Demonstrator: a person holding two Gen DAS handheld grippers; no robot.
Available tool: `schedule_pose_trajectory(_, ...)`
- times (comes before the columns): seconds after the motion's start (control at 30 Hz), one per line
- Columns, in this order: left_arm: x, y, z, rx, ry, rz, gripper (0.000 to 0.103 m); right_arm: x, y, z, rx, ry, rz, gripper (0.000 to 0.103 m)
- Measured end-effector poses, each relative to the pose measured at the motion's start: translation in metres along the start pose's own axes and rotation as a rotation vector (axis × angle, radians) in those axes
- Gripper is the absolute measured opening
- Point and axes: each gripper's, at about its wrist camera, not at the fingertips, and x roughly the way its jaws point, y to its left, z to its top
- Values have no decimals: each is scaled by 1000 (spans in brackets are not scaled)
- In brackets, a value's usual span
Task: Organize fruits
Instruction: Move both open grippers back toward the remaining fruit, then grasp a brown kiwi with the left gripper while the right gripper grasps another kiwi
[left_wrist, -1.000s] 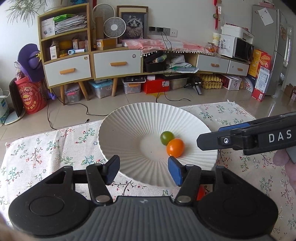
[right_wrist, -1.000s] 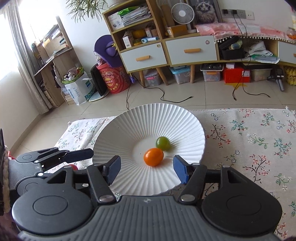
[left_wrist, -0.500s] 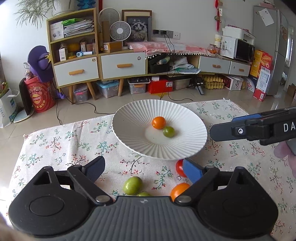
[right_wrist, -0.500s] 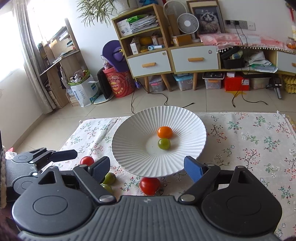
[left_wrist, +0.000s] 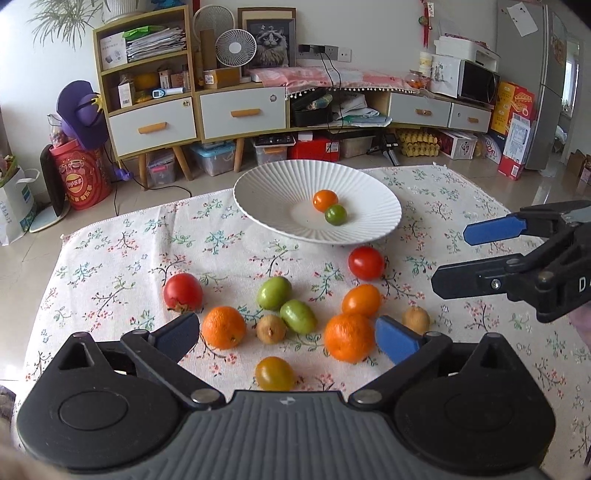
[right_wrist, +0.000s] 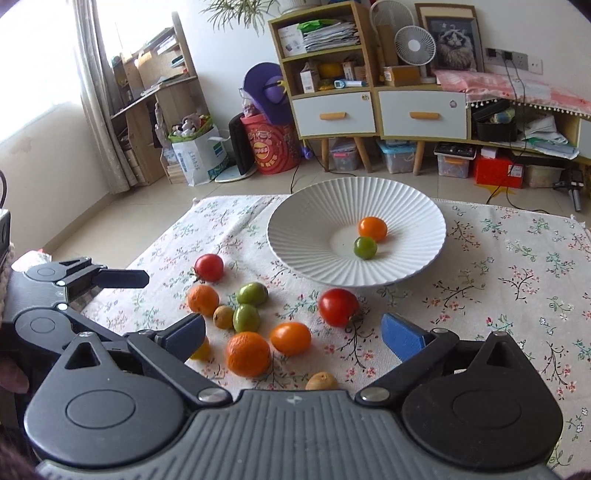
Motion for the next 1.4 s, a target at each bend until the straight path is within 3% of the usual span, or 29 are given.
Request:
schedule_pose_trajectory(0.33,-11,6,-34,81,124,-10,96,-10,26,-28,-101,41,47,102)
schedule_pose_trajectory(0.83,-20,-3,-62,160,243,-206,94,-3,59,-59,-211,143,131,101)
schedule_pose_trajectory(1.03,-19,-2,-64,140,282,-252,70,1,67,-68,-238,176,150,90)
schedule_pose_trajectory(1.2,-18,-1,-65,130,301,-266,46,5,74,-71,-262,200,172,72)
schedule_pose_trajectory(1.4,-17,0,-65,110,309,-277,29,6,81,-73,-292,193,175,61)
